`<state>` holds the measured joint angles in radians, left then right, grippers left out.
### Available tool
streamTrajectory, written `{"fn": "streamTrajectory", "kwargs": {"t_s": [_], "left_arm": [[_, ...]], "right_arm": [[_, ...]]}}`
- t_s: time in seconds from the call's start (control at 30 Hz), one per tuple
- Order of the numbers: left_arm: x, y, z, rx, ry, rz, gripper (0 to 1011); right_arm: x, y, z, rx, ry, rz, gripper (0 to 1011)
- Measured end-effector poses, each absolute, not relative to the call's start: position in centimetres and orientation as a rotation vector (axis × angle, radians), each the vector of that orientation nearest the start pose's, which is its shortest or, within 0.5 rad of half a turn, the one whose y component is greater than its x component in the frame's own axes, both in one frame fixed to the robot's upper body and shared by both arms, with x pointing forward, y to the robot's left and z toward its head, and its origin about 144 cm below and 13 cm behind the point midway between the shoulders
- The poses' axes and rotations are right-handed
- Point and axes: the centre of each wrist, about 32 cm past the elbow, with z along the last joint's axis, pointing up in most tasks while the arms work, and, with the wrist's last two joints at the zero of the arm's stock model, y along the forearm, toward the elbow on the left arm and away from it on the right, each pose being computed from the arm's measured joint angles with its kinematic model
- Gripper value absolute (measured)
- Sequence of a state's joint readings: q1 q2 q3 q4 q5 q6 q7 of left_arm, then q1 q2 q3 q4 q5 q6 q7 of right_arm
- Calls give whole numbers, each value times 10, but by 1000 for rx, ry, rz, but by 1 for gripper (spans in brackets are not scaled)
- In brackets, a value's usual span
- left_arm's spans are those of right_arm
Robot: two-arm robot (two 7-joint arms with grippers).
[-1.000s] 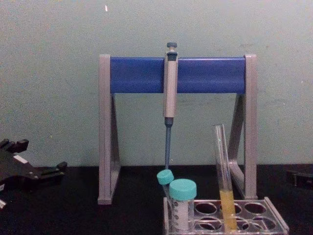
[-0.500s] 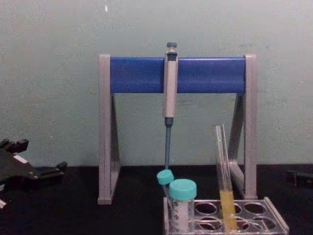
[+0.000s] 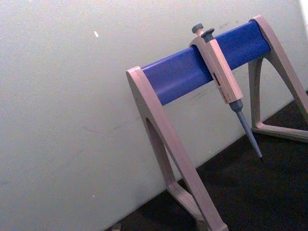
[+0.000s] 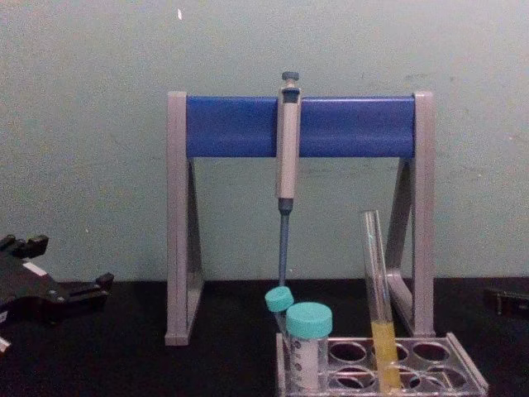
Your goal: Pick up the test tube from the test tube rack, shake it, then place it back into the test tube rack.
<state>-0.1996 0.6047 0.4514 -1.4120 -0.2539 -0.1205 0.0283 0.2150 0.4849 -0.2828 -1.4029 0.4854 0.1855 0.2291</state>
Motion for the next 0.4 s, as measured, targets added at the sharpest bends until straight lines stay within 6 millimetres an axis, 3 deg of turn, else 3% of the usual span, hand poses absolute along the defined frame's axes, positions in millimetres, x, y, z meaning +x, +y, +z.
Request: {"fn": "streamTrajectory", "kwargs": {"t_s": [0.4], "left_arm": [[489,310,1140,304,-285,1248,1001]], "right_arm": [[509,-312,1160,-211,170,-1170,1000]]}}
